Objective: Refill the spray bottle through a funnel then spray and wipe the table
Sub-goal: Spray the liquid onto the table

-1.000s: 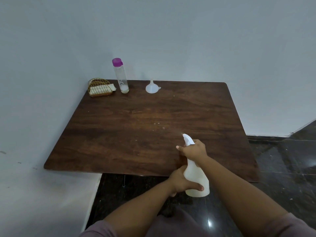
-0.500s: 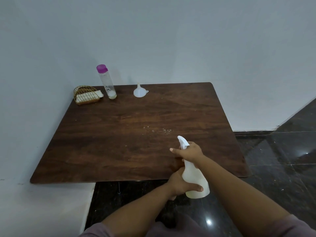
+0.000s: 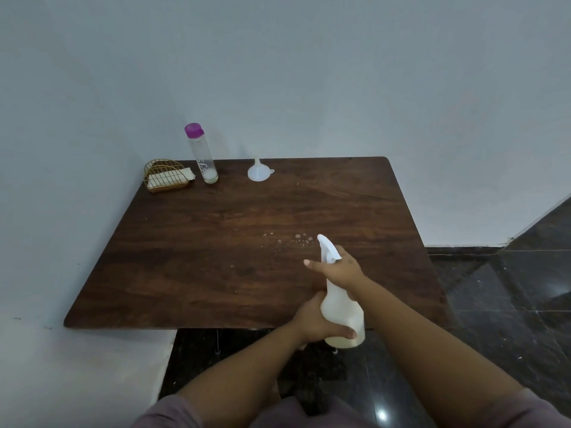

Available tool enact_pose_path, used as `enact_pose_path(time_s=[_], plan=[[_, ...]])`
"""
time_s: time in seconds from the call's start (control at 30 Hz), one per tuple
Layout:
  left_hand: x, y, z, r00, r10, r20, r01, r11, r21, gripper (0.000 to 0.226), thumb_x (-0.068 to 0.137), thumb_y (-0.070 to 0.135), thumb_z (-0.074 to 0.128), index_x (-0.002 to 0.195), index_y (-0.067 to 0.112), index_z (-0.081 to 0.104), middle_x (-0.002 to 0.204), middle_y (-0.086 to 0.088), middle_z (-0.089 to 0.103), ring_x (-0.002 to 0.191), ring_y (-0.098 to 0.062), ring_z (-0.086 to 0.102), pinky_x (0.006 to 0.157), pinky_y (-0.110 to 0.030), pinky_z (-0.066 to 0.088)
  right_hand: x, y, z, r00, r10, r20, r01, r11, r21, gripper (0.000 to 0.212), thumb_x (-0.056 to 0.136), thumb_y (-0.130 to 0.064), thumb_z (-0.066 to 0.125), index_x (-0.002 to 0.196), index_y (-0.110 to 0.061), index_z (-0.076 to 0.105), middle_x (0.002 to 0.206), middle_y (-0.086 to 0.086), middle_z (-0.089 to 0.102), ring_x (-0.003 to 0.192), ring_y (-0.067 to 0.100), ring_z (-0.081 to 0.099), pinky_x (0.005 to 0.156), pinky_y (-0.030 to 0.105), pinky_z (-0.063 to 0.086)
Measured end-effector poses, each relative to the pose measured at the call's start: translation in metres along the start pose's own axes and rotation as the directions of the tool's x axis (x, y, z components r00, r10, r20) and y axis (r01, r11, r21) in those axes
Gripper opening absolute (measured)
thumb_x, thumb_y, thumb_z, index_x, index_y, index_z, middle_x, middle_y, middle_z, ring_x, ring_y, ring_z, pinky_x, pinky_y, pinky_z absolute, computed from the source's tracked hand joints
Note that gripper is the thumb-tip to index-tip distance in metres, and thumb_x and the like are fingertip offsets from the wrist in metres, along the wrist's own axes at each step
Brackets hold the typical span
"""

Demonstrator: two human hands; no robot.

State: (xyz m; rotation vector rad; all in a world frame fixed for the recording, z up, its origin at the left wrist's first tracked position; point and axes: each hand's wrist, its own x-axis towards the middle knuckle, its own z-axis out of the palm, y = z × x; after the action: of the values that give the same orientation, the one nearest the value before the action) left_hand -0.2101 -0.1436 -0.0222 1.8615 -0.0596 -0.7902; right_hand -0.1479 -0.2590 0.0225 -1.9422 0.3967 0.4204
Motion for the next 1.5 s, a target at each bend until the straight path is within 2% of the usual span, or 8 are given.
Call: enact_pose_path(time_s=[0.1, 0.23, 0.47, 0.73, 0.83, 1.03, 1.33, 1.5], plan=[[0.008, 0.016, -0.031, 0.995, 0.055, -0.086, -0.048, 0.995, 0.085, 0.098, 0.05, 0.041, 0.094, 0.135, 0.031, 0.045, 0.127, 0.015, 0.057, 0.116, -0.008, 0.054, 0.095, -0.034, 0.051, 0.006, -0.023, -0.006, 0.991, -0.134, 0.021, 0.133, 0.991, 0.025, 0.089, 0.064, -0.061, 0.077, 0.138, -0.039, 0.034, 0.117, -0.017, 0.043, 0.115, 0.016, 0.049, 0.084, 0.029, 0.041], [0.031, 0.039, -0.076, 0.975, 0.154, -0.158, -0.112, 0.963, 0.243, 0.104, 0.042, 0.05, 0.09, 0.134, 0.031, 0.045, 0.129, 0.01, 0.055, 0.118, -0.013, 0.054, 0.095, -0.045, 0.052, 0.02, -0.051, -0.015, 0.991, -0.123, 0.043, 0.124, 0.992, -0.003, 0.092, 0.061, -0.054, 0.083, 0.133, -0.03, 0.032, 0.117, -0.007, 0.047, 0.111, 0.019, 0.049, 0.084, 0.035, 0.05], [0.093, 0.084, -0.138, 0.899, 0.297, -0.323, -0.214, 0.939, 0.268, 0.09, 0.058, 0.038, 0.09, 0.132, 0.034, 0.039, 0.129, 0.01, 0.049, 0.116, -0.015, 0.05, 0.097, -0.037, 0.051, 0.073, -0.081, -0.024, 0.969, -0.159, 0.188, 0.167, 0.986, -0.029, 0.089, 0.065, -0.036, 0.086, 0.134, -0.033, 0.03, 0.125, -0.005, 0.043, 0.116, 0.02, 0.044, 0.093, 0.04, 0.052], [0.205, 0.124, -0.227, 0.93, 0.29, -0.226, -0.211, 0.925, 0.316, 0.102, 0.062, 0.037, 0.09, 0.141, 0.026, 0.027, 0.129, 0.008, 0.046, 0.12, -0.018, 0.049, 0.096, -0.03, 0.048, 0.19, -0.144, -0.024, 0.965, -0.256, -0.061, 0.24, 0.951, -0.195, 0.084, 0.071, -0.043, 0.08, 0.138, -0.022, 0.035, 0.127, -0.001, 0.05, 0.114, 0.019, 0.047, 0.094, 0.031, 0.044], [0.256, 0.138, -0.26, 0.944, 0.267, -0.191, -0.189, 0.918, 0.348, 0.101, 0.066, 0.032, 0.088, 0.145, 0.022, 0.025, 0.127, 0.005, 0.048, 0.116, -0.019, 0.051, 0.092, -0.026, 0.043, 0.249, -0.164, -0.023, 0.964, -0.249, -0.09, 0.226, 0.952, -0.207, 0.084, 0.071, -0.041, 0.081, 0.139, -0.02, 0.037, 0.129, 0.003, 0.051, 0.119, 0.023, 0.048, 0.098, 0.035, 0.043], [0.336, 0.14, -0.286, 0.955, 0.225, -0.192, -0.145, 0.922, 0.359, 0.093, 0.077, 0.025, 0.081, 0.149, 0.021, 0.023, 0.144, -0.004, 0.043, 0.128, -0.026, 0.047, 0.105, -0.037, 0.041, 0.332, -0.172, -0.02, 0.961, -0.246, -0.127, 0.208, 0.945, -0.254, 0.085, 0.074, -0.041, 0.078, 0.142, -0.017, 0.033, 0.131, 0.007, 0.05, 0.12, 0.025, 0.049, 0.096, 0.035, 0.044], [0.376, 0.113, -0.292, 0.958, 0.22, -0.184, -0.155, 0.937, 0.312, 0.1, 0.074, 0.018, 0.083, 0.152, 0.019, 0.019, 0.151, -0.005, 0.032, 0.134, -0.024, 0.039, 0.102, -0.027, 0.038, 0.372, -0.154, -0.014, 0.973, -0.196, -0.119, 0.156, 0.946, -0.284, 0.091, 0.074, -0.044, 0.077, 0.146, -0.023, 0.027, 0.132, 0.009, 0.042, 0.12, 0.025, 0.045, 0.092, 0.03, 0.041], [0.363, 0.113, -0.289, 0.947, 0.22, -0.234, -0.095, 0.888, 0.45, 0.108, 0.077, 0.025, 0.078, 0.155, 0.02, 0.003, 0.157, -0.008, 0.023, 0.142, -0.029, 0.029, 0.114, -0.046, 0.032, 0.356, -0.152, -0.002, 0.97, -0.153, -0.19, 0.11, 0.969, -0.219, 0.113, 0.064, -0.042, 0.083, 0.149, -0.026, 0.01, 0.135, 0.01, 0.033, 0.121, 0.027, 0.041, 0.099, 0.04, 0.044]])
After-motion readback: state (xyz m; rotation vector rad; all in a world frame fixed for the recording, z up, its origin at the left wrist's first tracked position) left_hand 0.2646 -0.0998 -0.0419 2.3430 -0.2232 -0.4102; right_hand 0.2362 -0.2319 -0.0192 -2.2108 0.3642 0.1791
